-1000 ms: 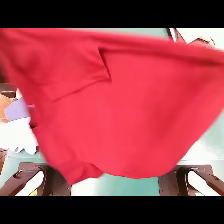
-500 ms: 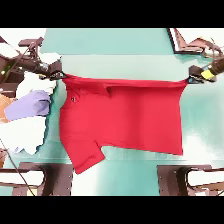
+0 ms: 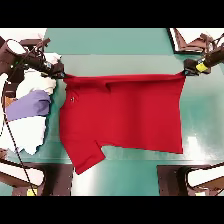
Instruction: Fold the shirts.
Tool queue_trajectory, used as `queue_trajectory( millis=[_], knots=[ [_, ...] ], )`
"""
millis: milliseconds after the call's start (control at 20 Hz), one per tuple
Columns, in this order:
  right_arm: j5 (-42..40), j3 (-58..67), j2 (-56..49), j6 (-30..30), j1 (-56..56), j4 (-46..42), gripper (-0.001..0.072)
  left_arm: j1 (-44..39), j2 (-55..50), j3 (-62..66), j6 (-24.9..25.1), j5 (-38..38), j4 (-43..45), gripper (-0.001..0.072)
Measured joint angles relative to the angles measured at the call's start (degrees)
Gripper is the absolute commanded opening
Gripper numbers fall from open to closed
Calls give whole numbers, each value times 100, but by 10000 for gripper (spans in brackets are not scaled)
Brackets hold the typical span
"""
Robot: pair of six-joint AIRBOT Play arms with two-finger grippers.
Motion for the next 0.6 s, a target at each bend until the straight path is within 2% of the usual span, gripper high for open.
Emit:
queue_trajectory(
  millis=[200, 250, 300, 350, 400, 600],
  knots=[
    [-267, -1145, 404, -22, 173, -177, 18, 0, -28, -522, 13, -247, 214, 39],
    [-345, -1390, 472, -24, 221, -188, 22, 0, -31, -686, 13, -262, 267, 310],
    [-417, -1617, 527, -22, 267, -195, 142, 0, -31, -844, 9, -264, 293, 497],
    [-474, -1790, 562, -22, 282, -203, 389, 4, -33, -968, -7, -280, 299, 492],
    [-522, -1937, 588, -24, 286, -188, 428, 7, -31, -1069, -37, -278, 302, 492],
    [-522, -2271, 844, -68, 203, 92, 428, -4, 313, -1292, -153, -291, 385, 492]
  ],
)
